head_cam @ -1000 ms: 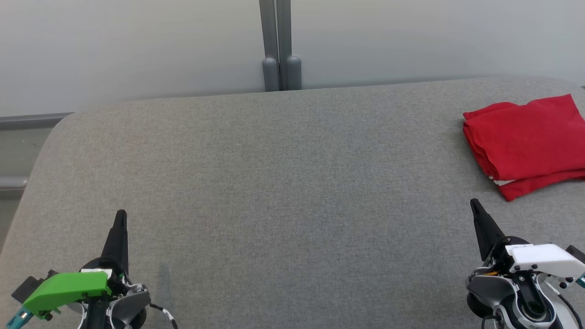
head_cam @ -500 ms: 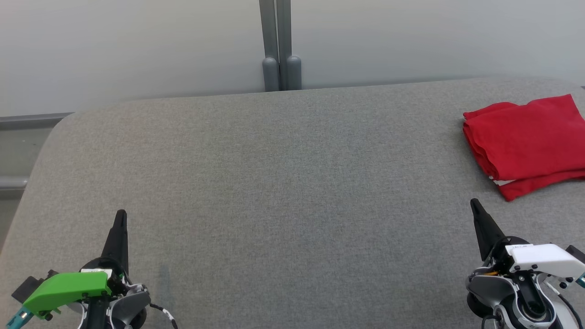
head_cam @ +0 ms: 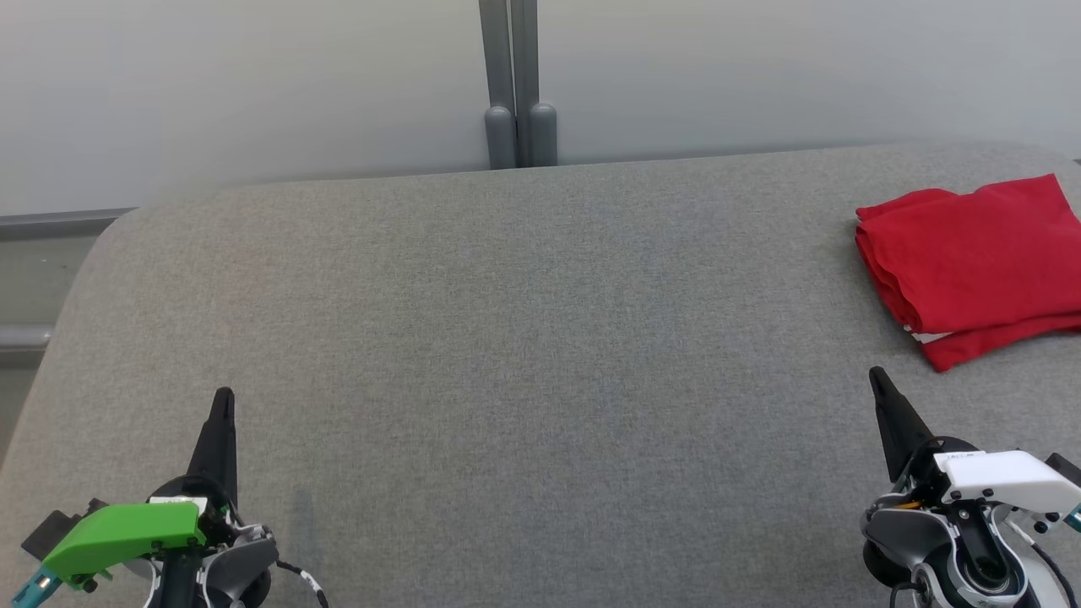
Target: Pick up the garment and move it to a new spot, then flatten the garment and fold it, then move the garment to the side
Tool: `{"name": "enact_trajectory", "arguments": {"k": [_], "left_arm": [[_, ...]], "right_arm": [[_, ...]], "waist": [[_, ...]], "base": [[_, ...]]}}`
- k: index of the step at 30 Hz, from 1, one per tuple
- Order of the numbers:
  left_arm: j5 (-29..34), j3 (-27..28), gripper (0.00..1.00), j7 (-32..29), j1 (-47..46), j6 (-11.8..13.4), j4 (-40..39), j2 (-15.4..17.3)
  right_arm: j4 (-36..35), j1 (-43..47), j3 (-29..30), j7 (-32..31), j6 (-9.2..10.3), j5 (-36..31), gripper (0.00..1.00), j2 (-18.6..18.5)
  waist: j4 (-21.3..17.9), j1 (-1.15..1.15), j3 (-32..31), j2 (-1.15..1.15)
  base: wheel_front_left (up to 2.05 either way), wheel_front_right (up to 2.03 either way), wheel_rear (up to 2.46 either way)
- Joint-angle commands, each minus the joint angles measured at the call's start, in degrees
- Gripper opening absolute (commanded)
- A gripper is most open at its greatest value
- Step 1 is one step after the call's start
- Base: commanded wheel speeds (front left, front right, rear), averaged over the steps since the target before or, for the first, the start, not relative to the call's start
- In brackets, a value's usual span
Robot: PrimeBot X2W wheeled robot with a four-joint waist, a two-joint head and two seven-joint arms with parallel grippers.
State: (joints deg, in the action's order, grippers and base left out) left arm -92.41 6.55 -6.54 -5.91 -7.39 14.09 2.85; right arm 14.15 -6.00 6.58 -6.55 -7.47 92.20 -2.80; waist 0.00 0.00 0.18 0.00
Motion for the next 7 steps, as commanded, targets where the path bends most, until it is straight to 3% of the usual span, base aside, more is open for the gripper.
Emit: {"name": "enact_trajectory", "arguments": {"k": [1,7], "left_arm": [[0.0,0.15,0.0,-0.2,-0.62,-0.32,-0.11,0.04],[0.0,0.14,0.0,-0.2,-0.62,-0.32,-0.11,0.04]], "right_arm": [[-0.32,-0.39,0.12,-0.21,-0.04,0.33,0.0,-0.19],[-0.32,-0.39,0.12,-0.22,-0.04,0.32,0.0,-0.19]], "waist": [[0.0,0.0,0.0,0.0],[0.0,0.0,0.0,0.0]], "base": [[0.0,0.0,0.0],[0.0,0.0,0.0]]}}
